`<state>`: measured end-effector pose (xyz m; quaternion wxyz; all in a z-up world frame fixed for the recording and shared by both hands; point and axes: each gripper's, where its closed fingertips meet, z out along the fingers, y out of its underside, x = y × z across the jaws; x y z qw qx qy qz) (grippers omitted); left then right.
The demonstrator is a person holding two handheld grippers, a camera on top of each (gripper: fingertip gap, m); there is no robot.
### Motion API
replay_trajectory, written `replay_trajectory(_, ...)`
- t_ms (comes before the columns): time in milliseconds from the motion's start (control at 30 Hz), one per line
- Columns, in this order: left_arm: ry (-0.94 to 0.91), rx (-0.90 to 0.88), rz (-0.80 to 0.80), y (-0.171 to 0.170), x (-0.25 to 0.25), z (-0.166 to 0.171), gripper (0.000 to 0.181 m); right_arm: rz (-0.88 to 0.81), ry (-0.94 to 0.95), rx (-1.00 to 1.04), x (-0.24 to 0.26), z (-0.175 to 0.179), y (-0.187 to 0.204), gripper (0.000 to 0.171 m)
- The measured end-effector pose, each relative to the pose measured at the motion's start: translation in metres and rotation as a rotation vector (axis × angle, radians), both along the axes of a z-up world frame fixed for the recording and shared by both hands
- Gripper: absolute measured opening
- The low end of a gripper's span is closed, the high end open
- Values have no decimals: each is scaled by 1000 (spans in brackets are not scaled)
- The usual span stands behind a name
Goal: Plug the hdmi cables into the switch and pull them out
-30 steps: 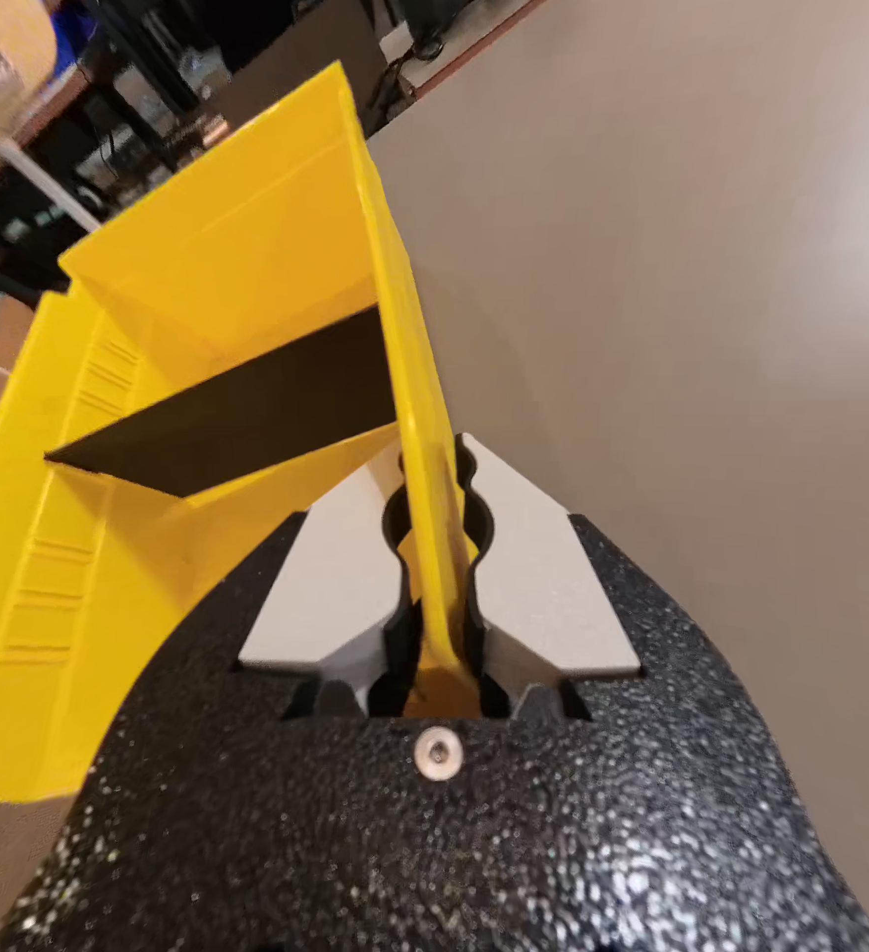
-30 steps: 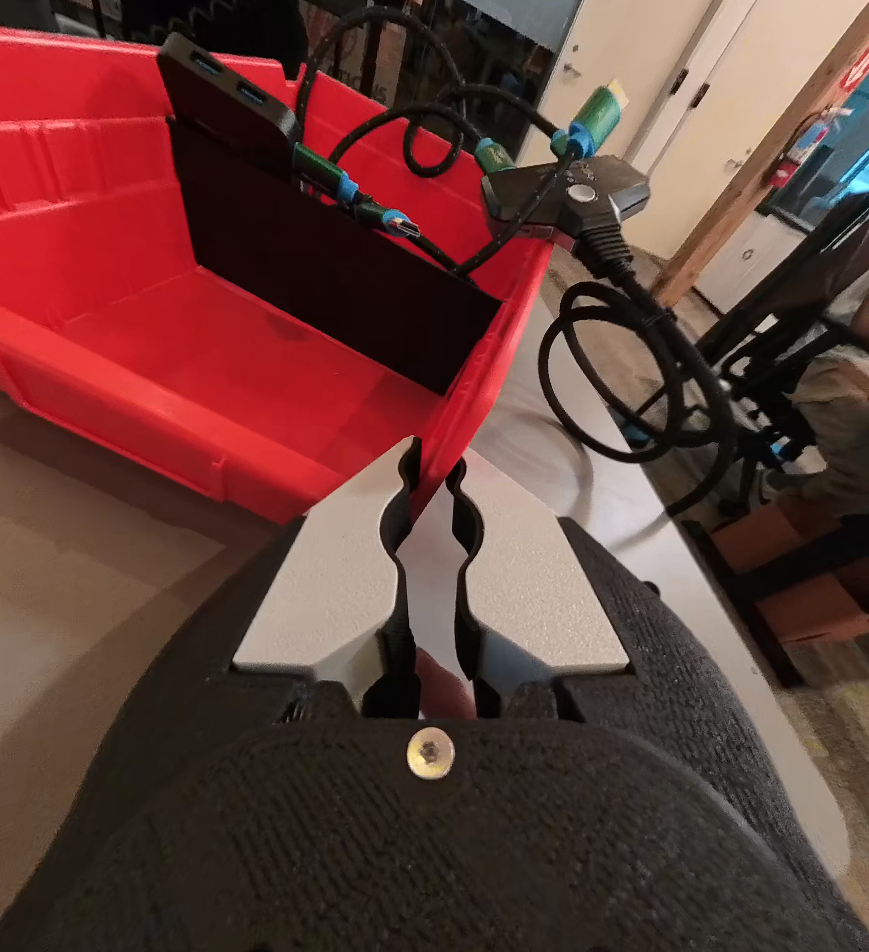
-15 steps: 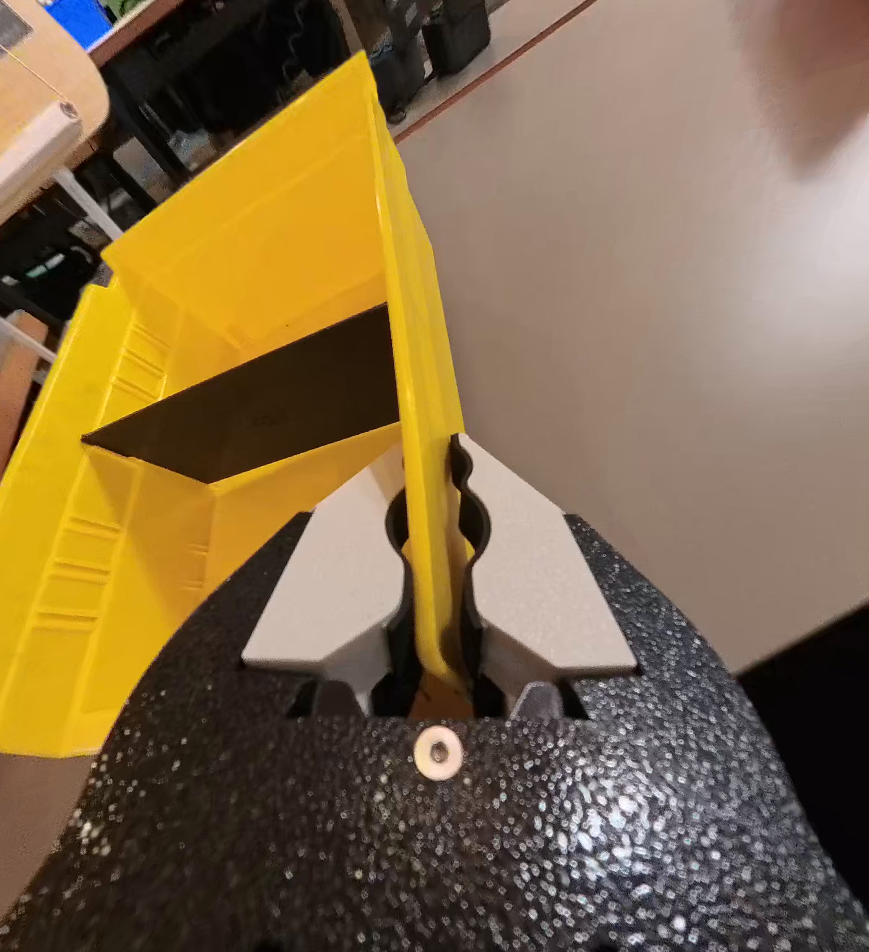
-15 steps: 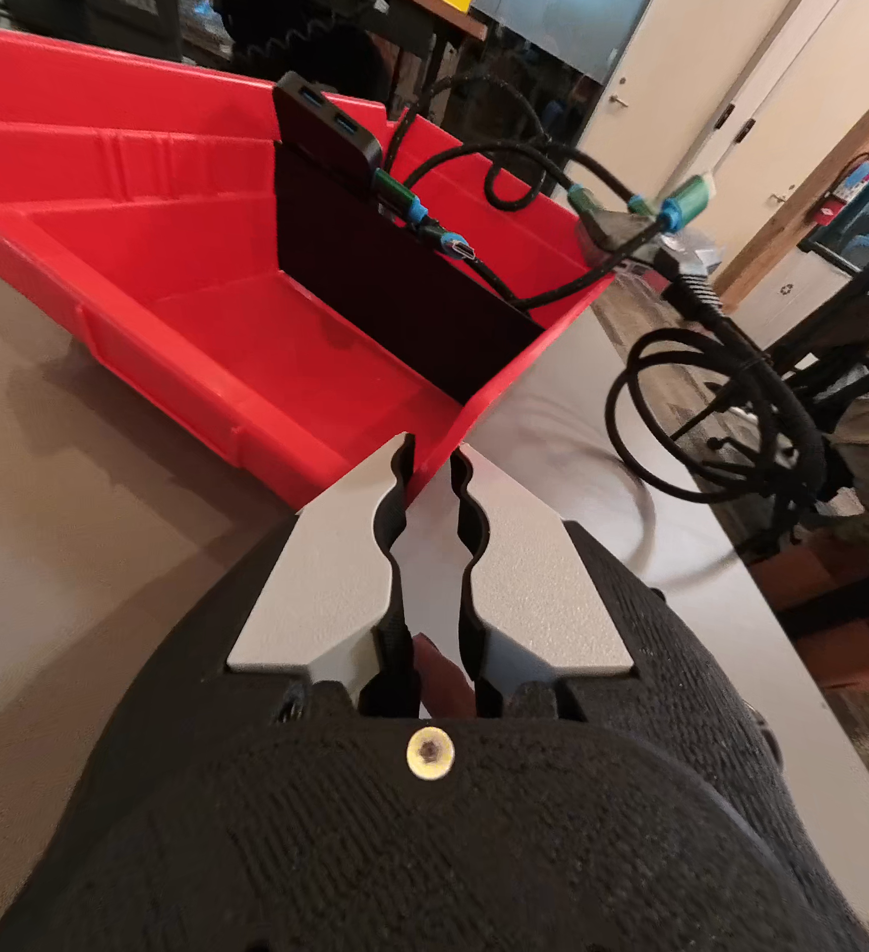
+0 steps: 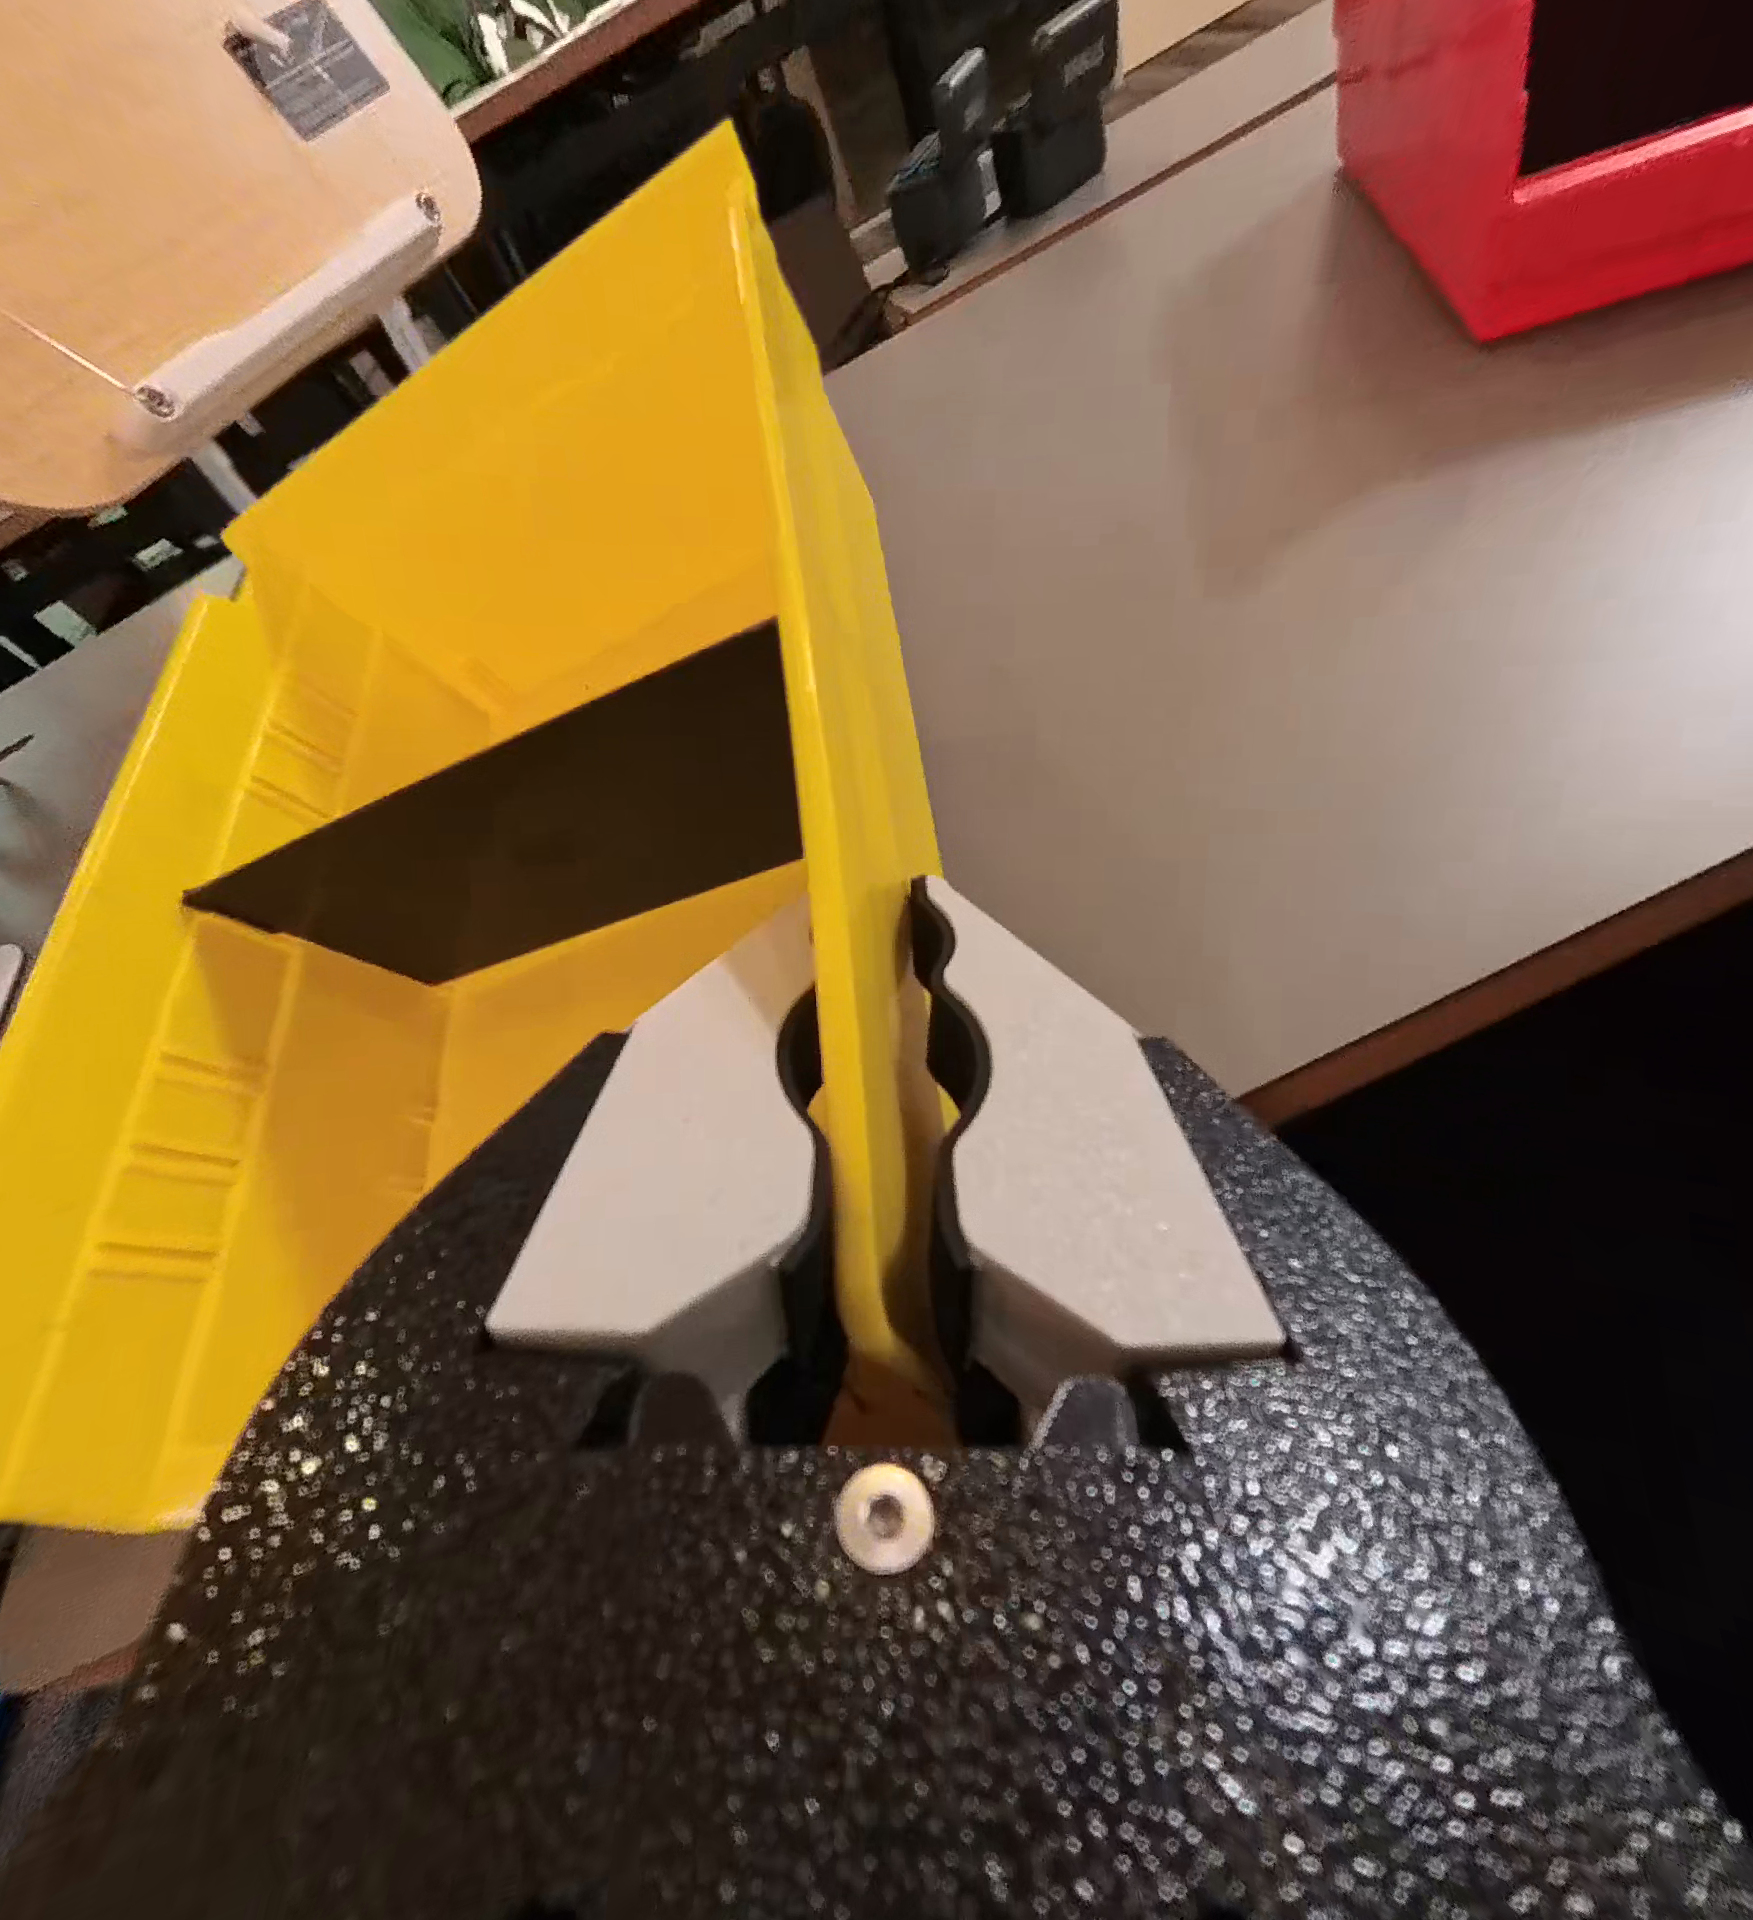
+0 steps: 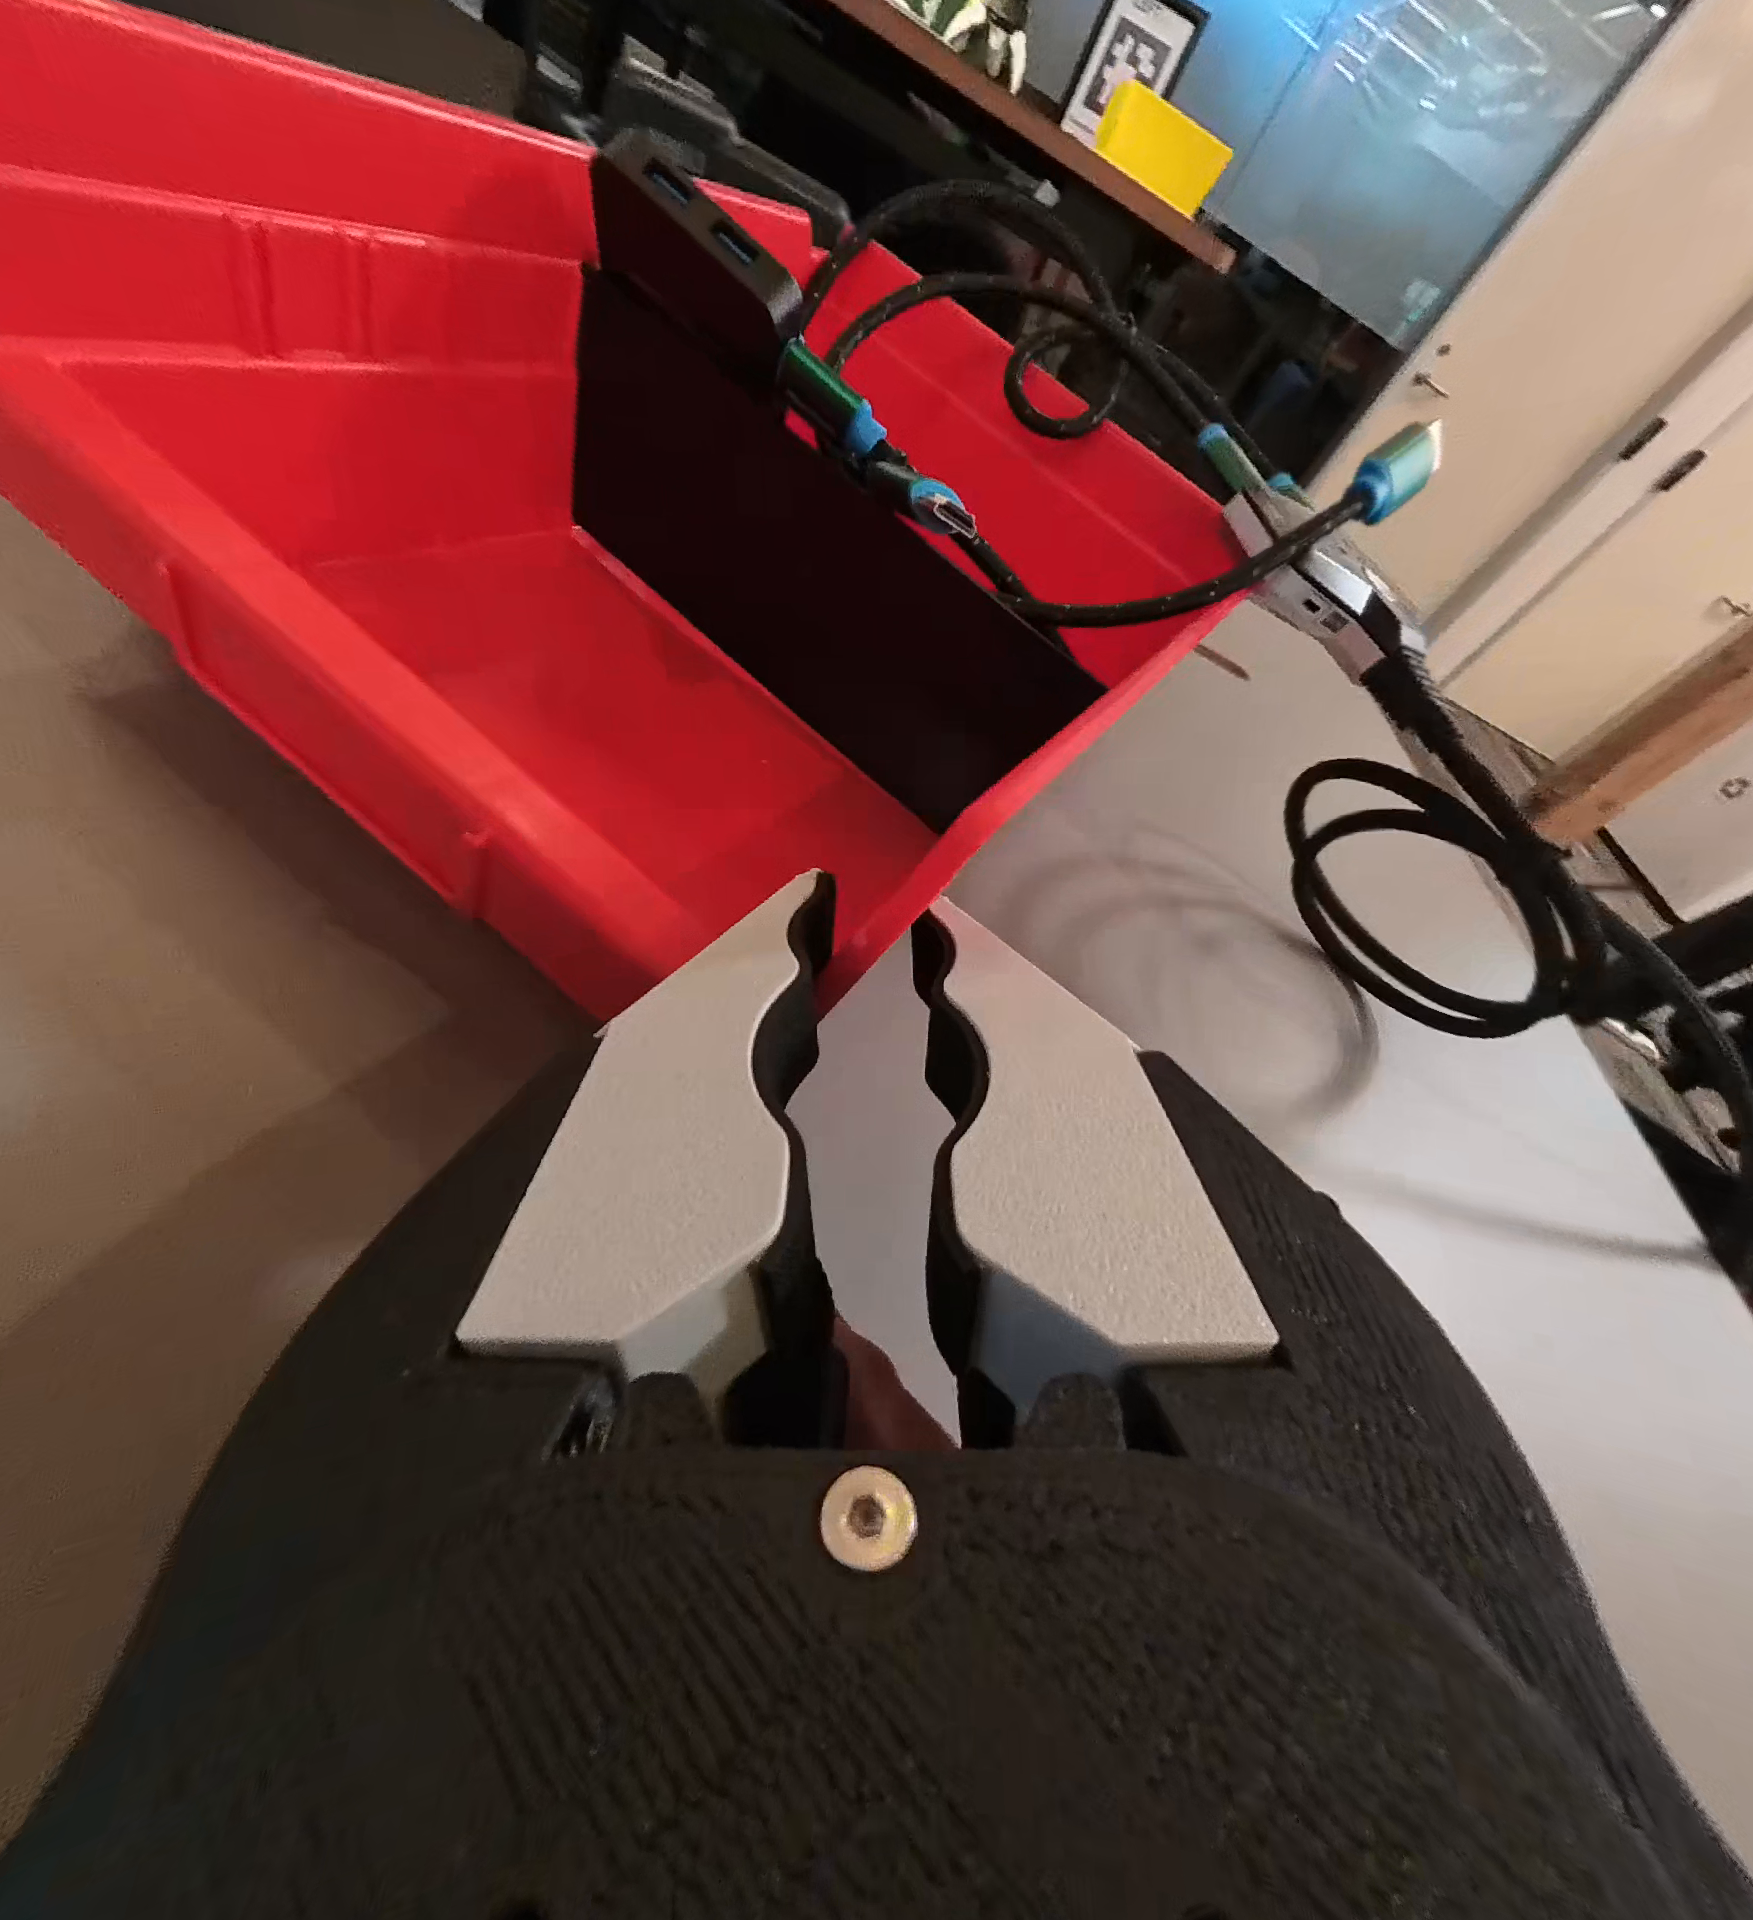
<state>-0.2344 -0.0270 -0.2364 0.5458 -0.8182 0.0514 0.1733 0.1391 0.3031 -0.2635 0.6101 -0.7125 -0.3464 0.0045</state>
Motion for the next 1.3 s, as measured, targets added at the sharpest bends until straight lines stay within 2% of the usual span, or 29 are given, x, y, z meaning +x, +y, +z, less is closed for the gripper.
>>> replay_trajectory(133,34,-3,-3,-3,1,2,7,33,-33,24,-33,0,-13,14)
replay_trajectory(333,57,-47,-122,-4,23,1,7,84,-46,57,-71,0,-29,14)
replay_trajectory(567,35,-65,-196,3,38,-6,8,118,-43,58,-80,0,-34,15)
replay_trajectory(667,40,-76,-209,3,41,-9,8,167,-10,39,-80,1,-34,22)
replay_trajectory(733,35,-75,-210,3,41,-10,8,214,8,21,-79,2,-35,33)
replay_trajectory(867,26,-67,-201,2,38,-9,8,285,-24,50,-63,14,-39,70)
replay_trajectory(933,25,-64,-194,2,35,-9,8,331,-42,76,-47,22,-37,95)
replay_trajectory(1033,22,-65,-187,1,32,-10,9,230,-121,87,10,26,5,91)
replay_trajectory(1100,22,-72,-186,2,31,-12,9,105,-151,58,59,23,49,77)
replay_trajectory(1167,28,-82,-186,4,32,-14,9,30,-159,-39,96,10,90,66)
replay_trajectory(1300,37,-103,-195,6,34,-17,9,-47,-337,-218,140,-28,153,66)
